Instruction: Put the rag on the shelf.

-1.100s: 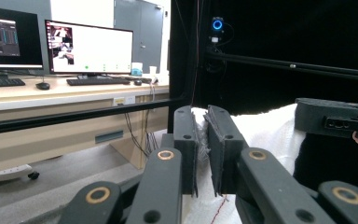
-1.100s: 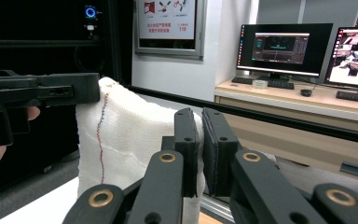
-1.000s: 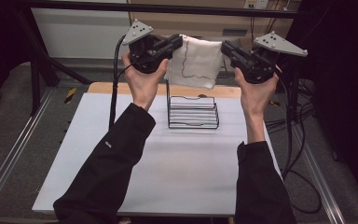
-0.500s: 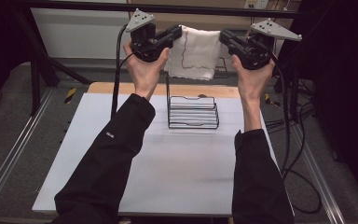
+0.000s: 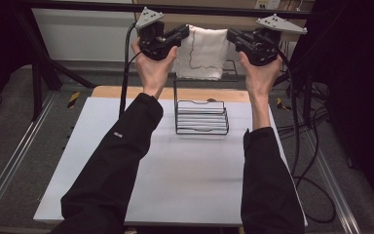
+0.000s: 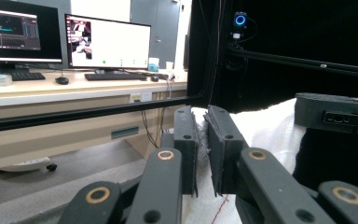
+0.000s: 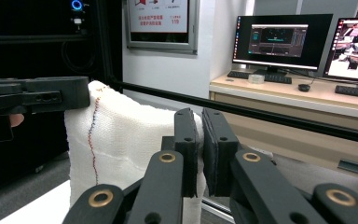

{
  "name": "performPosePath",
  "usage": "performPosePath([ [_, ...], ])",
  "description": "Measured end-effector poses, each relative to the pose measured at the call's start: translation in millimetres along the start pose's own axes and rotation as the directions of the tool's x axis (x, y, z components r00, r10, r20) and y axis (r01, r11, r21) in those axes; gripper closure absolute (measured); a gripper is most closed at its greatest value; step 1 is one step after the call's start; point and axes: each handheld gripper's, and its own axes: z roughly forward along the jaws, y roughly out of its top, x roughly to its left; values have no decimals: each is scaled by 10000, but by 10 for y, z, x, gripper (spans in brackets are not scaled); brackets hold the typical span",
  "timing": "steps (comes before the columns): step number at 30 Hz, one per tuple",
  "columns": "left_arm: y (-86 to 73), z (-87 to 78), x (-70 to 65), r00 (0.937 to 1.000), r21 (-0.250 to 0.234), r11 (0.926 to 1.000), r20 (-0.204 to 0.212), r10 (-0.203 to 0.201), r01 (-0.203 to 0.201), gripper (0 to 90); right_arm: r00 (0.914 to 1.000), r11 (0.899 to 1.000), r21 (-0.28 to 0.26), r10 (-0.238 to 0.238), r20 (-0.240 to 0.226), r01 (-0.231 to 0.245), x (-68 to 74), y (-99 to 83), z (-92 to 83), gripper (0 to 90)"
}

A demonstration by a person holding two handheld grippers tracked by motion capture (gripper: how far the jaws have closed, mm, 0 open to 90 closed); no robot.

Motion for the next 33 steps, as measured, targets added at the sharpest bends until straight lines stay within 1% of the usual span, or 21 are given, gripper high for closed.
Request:
performPosePath([
  [4,-51,46,-4,10000,85,10000,37,32,-33,824,10000,9999,125,36,61,-37,-38,-37,15,854],
  [9,-119,118,-8,10000,207,9998,73,6,-8,824,9999,9999,165,-53,121,51,-84,-70,10,853],
  [17,-247,196,4,9999,429,9991,124,-37,32,824,9999,9994,347,-8,133,3,-156,-193,28,853],
  [20,-294,199,3,9998,474,9988,182,-97,89,824,9999,9991,433,-43,120,38,-170,-242,24,853],
  [26,-373,170,-4,9997,563,9984,245,-82,69,824,10000,9989,476,19,-14,-18,-164,-325,-9,853],
  [29,-421,143,-3,9997,628,9980,231,-23,9,824,10000,9980,628,-6,-49,9,-150,-369,-9,853],
  [33,-484,110,10,9996,709,9975,264,-64,45,824,9999,9968,802,-49,-128,60,-131,-433,-5,853],
])
